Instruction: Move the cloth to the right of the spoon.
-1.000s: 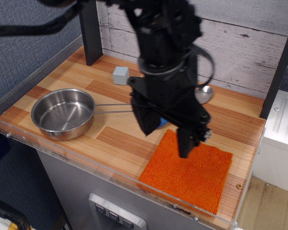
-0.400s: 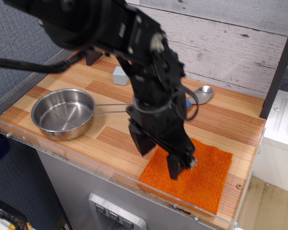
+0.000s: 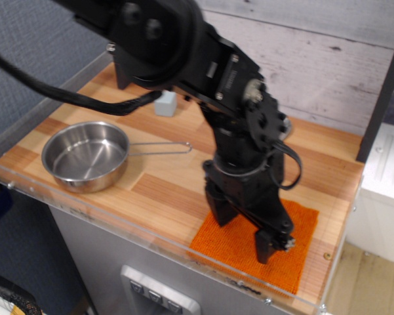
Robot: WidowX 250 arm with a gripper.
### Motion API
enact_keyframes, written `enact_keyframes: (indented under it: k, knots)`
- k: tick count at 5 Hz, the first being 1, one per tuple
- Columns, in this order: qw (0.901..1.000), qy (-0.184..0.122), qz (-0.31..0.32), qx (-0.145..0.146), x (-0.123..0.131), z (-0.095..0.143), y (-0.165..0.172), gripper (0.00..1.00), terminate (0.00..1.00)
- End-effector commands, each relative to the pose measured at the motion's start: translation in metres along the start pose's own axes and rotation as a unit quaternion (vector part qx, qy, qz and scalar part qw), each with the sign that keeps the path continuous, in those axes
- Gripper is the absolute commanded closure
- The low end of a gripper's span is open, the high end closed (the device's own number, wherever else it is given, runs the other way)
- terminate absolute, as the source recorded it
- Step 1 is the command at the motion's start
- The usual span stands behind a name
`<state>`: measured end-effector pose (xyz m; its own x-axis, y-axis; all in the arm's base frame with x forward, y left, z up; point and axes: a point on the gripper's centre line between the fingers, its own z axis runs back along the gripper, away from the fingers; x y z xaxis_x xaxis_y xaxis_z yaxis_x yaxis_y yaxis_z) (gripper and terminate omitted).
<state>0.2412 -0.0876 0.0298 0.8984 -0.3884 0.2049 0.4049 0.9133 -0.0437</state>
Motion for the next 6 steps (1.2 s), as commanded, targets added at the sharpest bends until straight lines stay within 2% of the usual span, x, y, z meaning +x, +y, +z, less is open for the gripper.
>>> enact_keyframes:
  k: [1, 2, 3, 5, 6]
  knots:
    - [0.9994, -0.022, 0.027, -0.01, 0.008, -0.004, 0.001, 0.0, 0.0]
    - [0.9991, -0.009, 0.04, 0.003, 0.006, -0.005, 0.006, 0.0, 0.0]
    - [0.9995, 0.001, 0.031, 0.002, 0.003, -0.017, 0.005, 0.0, 0.0]
    - [0.9987, 0.019, 0.029, 0.037, 0.009, -0.024, 0.01, 0.0, 0.0]
    - [0.9981, 0.021, 0.05, 0.03, 0.012, -0.024, 0.017, 0.0, 0.0]
